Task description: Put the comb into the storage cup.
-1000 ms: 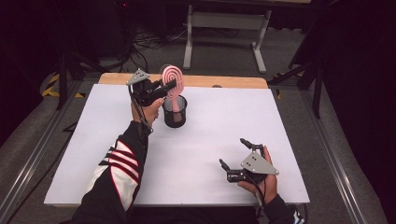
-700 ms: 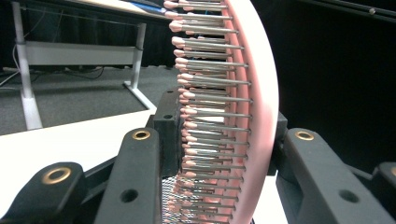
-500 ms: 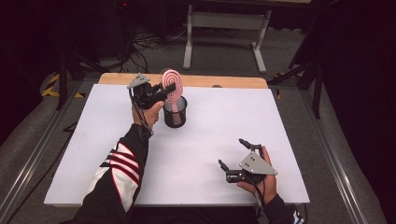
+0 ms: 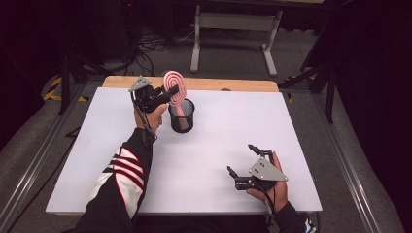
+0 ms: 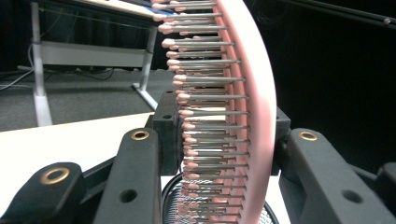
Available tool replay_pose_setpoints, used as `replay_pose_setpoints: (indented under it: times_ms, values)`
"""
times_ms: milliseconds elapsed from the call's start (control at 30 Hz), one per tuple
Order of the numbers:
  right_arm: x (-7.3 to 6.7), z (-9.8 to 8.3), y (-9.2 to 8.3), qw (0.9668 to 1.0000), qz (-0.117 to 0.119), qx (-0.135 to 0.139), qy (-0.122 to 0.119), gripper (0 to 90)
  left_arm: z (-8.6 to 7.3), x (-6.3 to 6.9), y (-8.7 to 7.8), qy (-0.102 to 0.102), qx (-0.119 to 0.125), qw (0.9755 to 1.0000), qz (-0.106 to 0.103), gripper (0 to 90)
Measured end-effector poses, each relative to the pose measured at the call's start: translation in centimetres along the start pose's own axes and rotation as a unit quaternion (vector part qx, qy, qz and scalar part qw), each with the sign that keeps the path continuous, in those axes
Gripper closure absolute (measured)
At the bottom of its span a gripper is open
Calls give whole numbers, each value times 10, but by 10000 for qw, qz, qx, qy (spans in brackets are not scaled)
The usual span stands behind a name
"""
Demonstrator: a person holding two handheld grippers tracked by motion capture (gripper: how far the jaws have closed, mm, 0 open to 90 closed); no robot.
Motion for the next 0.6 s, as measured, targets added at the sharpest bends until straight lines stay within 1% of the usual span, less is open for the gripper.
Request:
replay_pose_setpoints:
  times_ms: [67,133,300,367,400,433,567,600]
  values:
    - [-1,0,0,10000,8,-8,-11,47,0,-2,-1,20,-28,10000,22,617]
    - [-1,0,0,10000,16,-11,-11,47,0,-5,-1,-16,-36,10000,63,614]
    - [-1,0,1,10000,19,-18,3,47,-2,-12,-2,-17,-126,9998,167,603]
    - [-1,-1,1,10000,26,-24,5,47,-3,-16,-3,-68,-139,9997,209,597]
    - [-1,-1,1,10000,26,-24,5,47,-3,-16,-3,-68,-139,9997,209,594]
    - [-1,-1,1,10000,25,-25,5,47,-3,-18,-3,-66,-156,9995,252,594]
    - [-1,-1,1,10000,29,-32,6,47,-4,-25,-5,-156,-167,9992,337,587]
    - [-1,-1,1,10000,31,-30,8,47,-5,-26,-5,-205,-180,9991,329,585]
Point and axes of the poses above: each handheld gripper's, and its own axes: y roughly forward along the jaws, z roughly out of its top, x roughly to its right, the point moved 8 cm from there along y, roughly forward along the jaws, and after that the axes turned 5 degrees about z, right-handed, at the moved point
